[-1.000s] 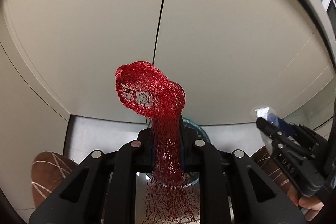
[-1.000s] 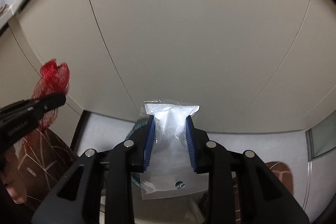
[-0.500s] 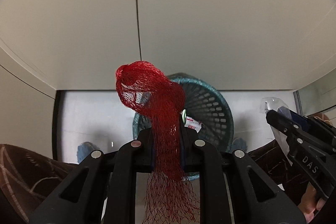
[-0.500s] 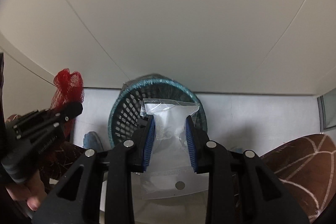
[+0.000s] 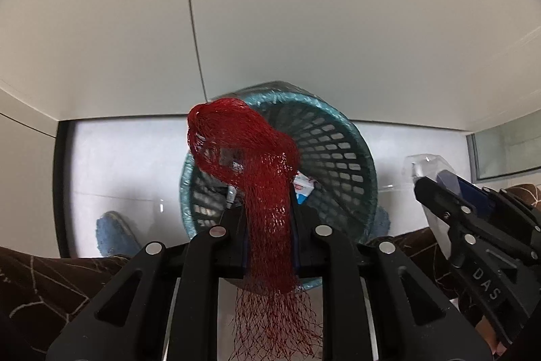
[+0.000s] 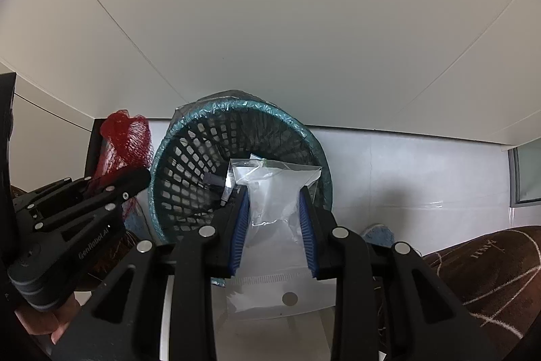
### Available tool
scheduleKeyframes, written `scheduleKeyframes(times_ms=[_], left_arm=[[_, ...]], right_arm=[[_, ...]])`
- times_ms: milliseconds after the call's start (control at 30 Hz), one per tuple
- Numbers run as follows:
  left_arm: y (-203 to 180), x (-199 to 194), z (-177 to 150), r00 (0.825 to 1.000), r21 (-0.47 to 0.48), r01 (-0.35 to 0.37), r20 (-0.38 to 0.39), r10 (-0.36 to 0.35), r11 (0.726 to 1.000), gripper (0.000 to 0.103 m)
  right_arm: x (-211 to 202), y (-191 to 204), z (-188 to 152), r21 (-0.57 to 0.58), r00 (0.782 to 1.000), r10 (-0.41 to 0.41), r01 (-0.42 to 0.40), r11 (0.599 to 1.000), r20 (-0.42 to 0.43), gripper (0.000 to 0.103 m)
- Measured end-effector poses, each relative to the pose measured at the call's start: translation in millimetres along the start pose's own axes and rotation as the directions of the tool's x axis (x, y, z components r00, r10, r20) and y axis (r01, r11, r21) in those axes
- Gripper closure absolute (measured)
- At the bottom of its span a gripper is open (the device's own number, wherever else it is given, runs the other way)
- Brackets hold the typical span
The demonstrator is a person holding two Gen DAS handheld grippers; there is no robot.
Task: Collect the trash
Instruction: 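Carry the red net and plastic bag down toward the wastebasket, then open both tools to drop the net and bag into the wastebasket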
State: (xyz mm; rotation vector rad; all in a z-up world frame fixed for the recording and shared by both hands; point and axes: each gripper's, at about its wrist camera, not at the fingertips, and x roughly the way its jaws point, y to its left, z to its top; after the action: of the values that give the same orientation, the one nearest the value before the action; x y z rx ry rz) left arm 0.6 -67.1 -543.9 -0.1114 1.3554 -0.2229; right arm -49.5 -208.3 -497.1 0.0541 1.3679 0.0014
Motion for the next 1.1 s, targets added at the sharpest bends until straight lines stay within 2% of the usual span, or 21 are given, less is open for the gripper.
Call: scheduleKeyframes(times_ms=[100, 333, 467, 567, 633, 733, 933, 1100], left_arm=[[-3, -3, 0, 1.0, 0.012, -0.009, 0.006, 0.009, 1.0, 0.082], [-7, -9, 1, 1.0, 0.005, -0.016, 0.026, 0.016, 1.0, 0.061], [-8, -9, 2, 0.999, 0.014, -0.019, 0.027, 0.018, 1.0, 0.058], [-8, -10, 2, 0.999, 0.011, -0.016, 0.03, 0.016, 1.0, 0.05], [-9, -10, 3, 0.999, 0.009, -0.021, 0.028, 0.021, 1.0, 0.04], [-9, -11, 3, 0.999, 0.008, -0.03, 0.031, 0.03, 1.0, 0.034], [0, -28, 5, 0.993, -0.01, -0.085, 0.082, 0.086, 0.996, 0.012], [14, -42, 4, 0.985, -0.035, -0.13, 0.107, 0.133, 0.991, 0.007]], right_arm=[[1, 1, 0, 0.002, 1.0, -0.001, 0.001, 1.0, -0.002, 0.076], [2, 0, 1, 0.001, 1.0, 0.001, -0.001, 1.0, 0.002, 0.075], [-1, -2, 0, 0.011, 1.0, 0.006, -0.006, 1.0, 0.007, 0.075], [-3, -3, 1, 0.017, 1.0, 0.01, -0.011, 1.0, 0.008, 0.075], [-4, -3, 1, 0.02, 1.0, 0.013, -0.013, 1.0, 0.009, 0.075], [-4, -2, 1, 0.016, 1.0, 0.017, -0.017, 1.0, 0.009, 0.075], [-3, 1, 5, 0.009, 0.999, 0.048, -0.048, 0.999, 0.019, 0.075], [0, 7, 10, 0.001, 0.995, 0.092, -0.092, 0.996, 0.033, 0.074]])
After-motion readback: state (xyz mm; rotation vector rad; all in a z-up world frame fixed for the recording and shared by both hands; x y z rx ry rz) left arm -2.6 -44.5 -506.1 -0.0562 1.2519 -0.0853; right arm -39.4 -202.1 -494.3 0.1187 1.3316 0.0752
